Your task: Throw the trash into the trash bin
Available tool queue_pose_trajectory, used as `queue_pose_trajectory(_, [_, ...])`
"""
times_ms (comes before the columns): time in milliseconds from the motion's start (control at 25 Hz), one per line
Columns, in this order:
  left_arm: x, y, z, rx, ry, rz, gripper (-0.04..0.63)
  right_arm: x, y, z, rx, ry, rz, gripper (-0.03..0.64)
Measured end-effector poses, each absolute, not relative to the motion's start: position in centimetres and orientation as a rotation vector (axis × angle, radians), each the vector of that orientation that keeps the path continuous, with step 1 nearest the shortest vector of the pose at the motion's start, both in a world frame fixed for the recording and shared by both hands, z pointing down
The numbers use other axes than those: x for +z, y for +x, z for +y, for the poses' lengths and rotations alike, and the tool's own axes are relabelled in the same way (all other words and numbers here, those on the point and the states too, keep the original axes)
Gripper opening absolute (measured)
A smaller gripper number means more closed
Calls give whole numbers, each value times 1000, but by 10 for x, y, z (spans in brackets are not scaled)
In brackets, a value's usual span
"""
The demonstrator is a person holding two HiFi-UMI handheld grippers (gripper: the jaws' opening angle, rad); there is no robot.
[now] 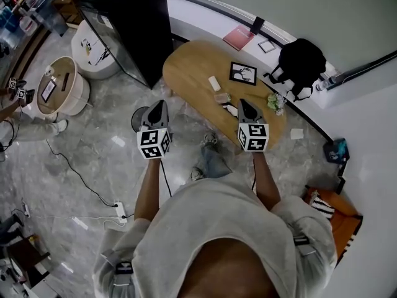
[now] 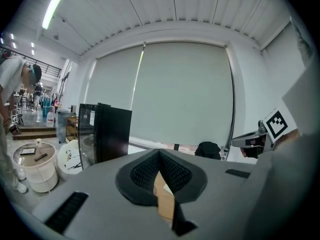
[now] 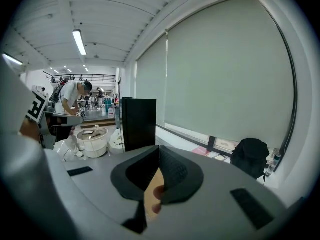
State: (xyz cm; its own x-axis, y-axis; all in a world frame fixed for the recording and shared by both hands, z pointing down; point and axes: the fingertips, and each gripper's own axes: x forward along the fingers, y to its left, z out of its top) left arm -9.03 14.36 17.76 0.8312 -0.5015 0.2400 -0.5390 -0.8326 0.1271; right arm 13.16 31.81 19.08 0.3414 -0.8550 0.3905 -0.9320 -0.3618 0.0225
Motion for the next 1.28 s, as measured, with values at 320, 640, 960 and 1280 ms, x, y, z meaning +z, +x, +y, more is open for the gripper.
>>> queue_pose_trajectory(320, [182,-61,99,315,2794,-899,18,202,174,258,482,2333,-1685,29])
queue_pose_trajectory(640, [168,-24,49,330,2769,-1030,17,201,219,183,479,2254,-1813,29])
queue_pose_trajectory(960, [169,4,16,357,2728,-1141,18,211,255,128,472,2151,-1921,29])
queue_pose_trajectory(1280, [183,8,-6,410,2679,-1197,17,224,265,86,471,2086,-1985,29])
